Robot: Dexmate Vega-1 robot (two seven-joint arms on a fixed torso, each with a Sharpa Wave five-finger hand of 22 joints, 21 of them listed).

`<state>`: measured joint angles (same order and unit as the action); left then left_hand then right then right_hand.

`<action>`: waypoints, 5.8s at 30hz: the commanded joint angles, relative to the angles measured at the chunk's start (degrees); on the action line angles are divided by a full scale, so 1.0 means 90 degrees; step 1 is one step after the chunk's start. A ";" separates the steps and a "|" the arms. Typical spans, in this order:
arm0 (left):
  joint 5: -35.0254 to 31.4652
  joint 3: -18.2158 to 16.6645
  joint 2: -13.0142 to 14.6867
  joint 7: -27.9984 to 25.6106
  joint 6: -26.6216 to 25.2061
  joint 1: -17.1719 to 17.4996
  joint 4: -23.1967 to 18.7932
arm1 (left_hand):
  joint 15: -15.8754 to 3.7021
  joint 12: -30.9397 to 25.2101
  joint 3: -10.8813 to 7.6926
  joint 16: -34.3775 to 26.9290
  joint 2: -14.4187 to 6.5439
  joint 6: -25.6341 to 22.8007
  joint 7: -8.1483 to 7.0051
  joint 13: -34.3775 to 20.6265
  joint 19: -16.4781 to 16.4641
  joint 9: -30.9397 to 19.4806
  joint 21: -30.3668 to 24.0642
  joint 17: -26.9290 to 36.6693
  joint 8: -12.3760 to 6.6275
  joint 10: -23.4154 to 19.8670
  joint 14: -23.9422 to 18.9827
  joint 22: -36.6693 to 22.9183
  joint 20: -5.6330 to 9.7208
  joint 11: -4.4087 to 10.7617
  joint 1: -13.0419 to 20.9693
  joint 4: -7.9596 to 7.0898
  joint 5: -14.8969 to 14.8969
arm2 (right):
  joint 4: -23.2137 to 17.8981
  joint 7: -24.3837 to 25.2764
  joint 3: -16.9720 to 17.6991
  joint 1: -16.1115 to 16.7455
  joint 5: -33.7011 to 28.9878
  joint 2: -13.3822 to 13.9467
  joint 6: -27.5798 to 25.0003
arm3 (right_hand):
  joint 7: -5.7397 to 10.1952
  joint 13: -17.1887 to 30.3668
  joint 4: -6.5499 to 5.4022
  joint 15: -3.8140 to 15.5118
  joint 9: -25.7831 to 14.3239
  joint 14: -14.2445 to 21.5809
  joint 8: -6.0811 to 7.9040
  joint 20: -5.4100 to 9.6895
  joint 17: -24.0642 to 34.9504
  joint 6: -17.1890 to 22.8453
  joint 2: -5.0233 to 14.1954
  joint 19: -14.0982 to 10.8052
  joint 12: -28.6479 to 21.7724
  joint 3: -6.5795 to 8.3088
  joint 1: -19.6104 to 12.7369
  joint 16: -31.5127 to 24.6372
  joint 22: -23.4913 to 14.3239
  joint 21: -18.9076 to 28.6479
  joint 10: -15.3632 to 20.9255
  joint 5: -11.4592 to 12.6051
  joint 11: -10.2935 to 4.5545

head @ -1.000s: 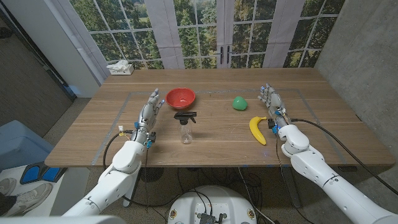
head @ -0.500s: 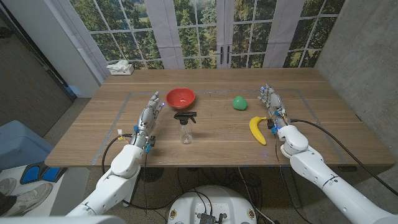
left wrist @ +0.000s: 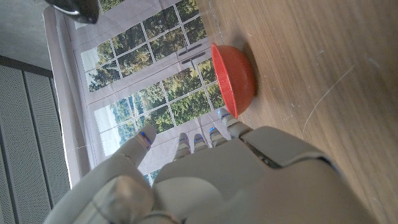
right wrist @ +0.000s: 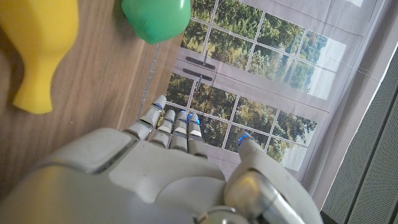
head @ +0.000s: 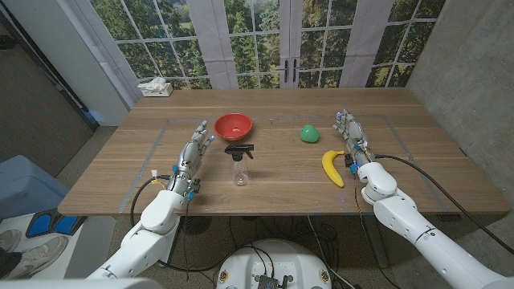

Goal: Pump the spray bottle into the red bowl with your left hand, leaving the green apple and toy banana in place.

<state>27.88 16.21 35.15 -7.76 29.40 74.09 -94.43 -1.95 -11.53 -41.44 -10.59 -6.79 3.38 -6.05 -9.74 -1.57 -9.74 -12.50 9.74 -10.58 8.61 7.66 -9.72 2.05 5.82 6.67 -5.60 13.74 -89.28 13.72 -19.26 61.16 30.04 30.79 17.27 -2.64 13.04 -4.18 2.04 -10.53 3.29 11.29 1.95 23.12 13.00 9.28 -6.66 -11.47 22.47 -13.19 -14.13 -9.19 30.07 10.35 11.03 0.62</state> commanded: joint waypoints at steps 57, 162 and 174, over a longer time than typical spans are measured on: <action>-0.3113 0.0391 0.1462 0.0968 0.1114 -0.1328 0.0760 | -0.0656 0.0035 0.1670 0.0010 0.1993 0.1267 -0.0491 -0.0093 -0.0835 -0.0102 0.0080 0.0029 -0.0144 0.0203 -0.0131 -0.0004 0.0749 0.0312 0.1123 0.1794 0.0045 | -0.1497 0.1515 0.0305 0.1099 -0.1136 -0.0022 -0.0306 | -0.0086 -0.0032 -0.0032 0.0007 -0.0036 0.0272 0.0059 0.0085 -0.0058 0.0238 -0.0046 -0.0308 -0.0103 -0.0007 0.0163 -0.0073 -0.0030 -0.0199 0.0229 -0.0002 0.0050; 0.1691 0.1731 0.0759 0.5315 -0.1824 -0.2683 0.1365 | -0.1154 -0.0913 0.0544 -0.3156 -0.0475 -0.4250 -0.0718 -0.1893 -0.1991 -0.0162 -0.4323 0.3983 -0.0319 -0.4473 -0.5164 -0.3145 0.0004 0.0305 0.9802 0.1762 -0.0355 | -0.2175 0.2469 0.0836 0.2054 -0.2762 -0.0215 -0.0420 | -0.0085 -0.0059 0.0030 -0.0027 -0.0039 0.0466 0.0044 0.0020 -0.0148 0.0334 -0.0106 -0.0608 -0.0100 -0.0076 0.0330 -0.0100 -0.0038 -0.0559 0.0361 0.0000 0.0040; 0.2461 0.1631 0.0603 0.5742 -0.2838 -0.2666 0.1356 | -0.1226 -0.1199 -0.0418 -0.3840 -0.0006 -0.4813 -0.0077 -0.2580 -0.2849 -0.0135 -0.4689 0.4531 0.0011 -0.4777 -0.5030 -0.2468 0.0570 0.0264 1.0473 0.1965 0.1038 | -0.2194 0.2477 0.0866 0.2097 -0.2813 -0.0219 -0.0391 | -0.0072 -0.0061 0.0030 0.0002 -0.0039 0.0466 0.0040 0.0033 -0.0166 0.0335 -0.0104 -0.0621 -0.0093 -0.0071 0.0348 -0.0085 -0.0039 -0.0611 0.0361 0.0004 0.0028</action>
<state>44.65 31.77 41.53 41.44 11.57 49.69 -81.62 -3.36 -21.76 -40.57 -44.82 10.63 -40.73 -9.33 -32.11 -22.68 -10.94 -55.79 51.83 -11.14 -33.51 -35.15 -34.70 2.49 8.38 82.47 12.01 17.93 -108.73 35.91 -11.81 79.53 5.35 28.76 13.55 -3.36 12.54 -4.03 1.84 -10.79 7.18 11.29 2.15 21.52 15.76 8.00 -11.77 -11.90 21.99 -10.26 -14.62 -9.49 24.78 13.31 11.04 1.12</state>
